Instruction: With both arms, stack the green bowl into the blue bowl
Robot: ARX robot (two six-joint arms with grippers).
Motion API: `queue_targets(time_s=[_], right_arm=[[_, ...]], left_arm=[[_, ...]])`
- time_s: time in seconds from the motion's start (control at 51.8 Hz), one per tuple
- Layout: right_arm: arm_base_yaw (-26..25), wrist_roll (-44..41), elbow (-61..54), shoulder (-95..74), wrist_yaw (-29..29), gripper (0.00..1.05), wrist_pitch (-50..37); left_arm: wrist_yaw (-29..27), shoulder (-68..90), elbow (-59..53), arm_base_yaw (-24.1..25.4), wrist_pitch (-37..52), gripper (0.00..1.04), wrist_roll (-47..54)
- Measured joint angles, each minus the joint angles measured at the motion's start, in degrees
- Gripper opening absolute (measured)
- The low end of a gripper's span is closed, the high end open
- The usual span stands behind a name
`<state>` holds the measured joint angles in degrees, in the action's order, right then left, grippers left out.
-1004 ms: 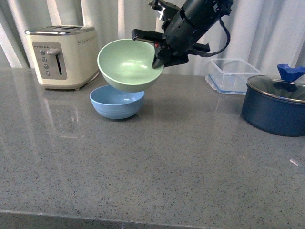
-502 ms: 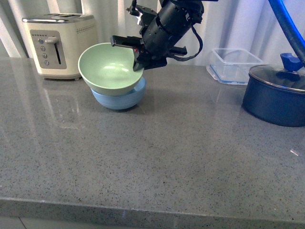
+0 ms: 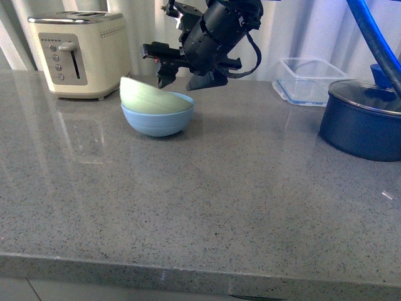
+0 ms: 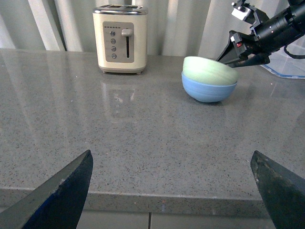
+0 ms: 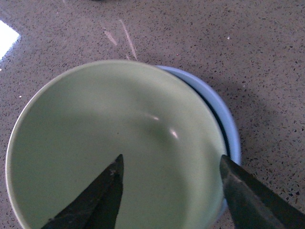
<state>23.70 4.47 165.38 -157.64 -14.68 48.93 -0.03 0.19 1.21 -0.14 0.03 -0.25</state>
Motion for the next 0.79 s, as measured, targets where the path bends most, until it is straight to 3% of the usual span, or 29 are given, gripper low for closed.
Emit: queue_targets(time_s=[0.058, 0.135, 0.193, 0.251, 0.464, 0.792], right_arm=[[-0.2, 0.0, 0.0, 0.0, 0.0, 0.67, 0.0], [-0.5, 0.1, 0.0, 0.0, -0.1, 0.74, 0.1], [-1.1, 0.1, 0.0, 0.1, -0.1, 0.90, 0.3], [-1.8, 0.2, -4.7, 2.7, -0.2, 0.97, -2.8], [-5.9, 0.3, -32.7, 21.5, -0.5, 0.95, -17.4], [-14.5, 0.3, -68.4, 45.3, -0.7, 0.95, -28.9]], left_arm=[[0.0, 0.0, 0.0, 0.0, 0.0, 0.98, 0.0], [0.0, 0.0, 0.0, 0.0, 0.0, 0.98, 0.0], [0.0, 0.0, 0.0, 0.0, 0.0, 0.98, 0.0], [0.0, 0.0, 0.0, 0.0, 0.0, 0.98, 0.0], [0.0, 0.0, 0.0, 0.0, 0.0, 0.98, 0.0], [0.0, 0.0, 0.0, 0.0, 0.0, 0.98, 0.0]])
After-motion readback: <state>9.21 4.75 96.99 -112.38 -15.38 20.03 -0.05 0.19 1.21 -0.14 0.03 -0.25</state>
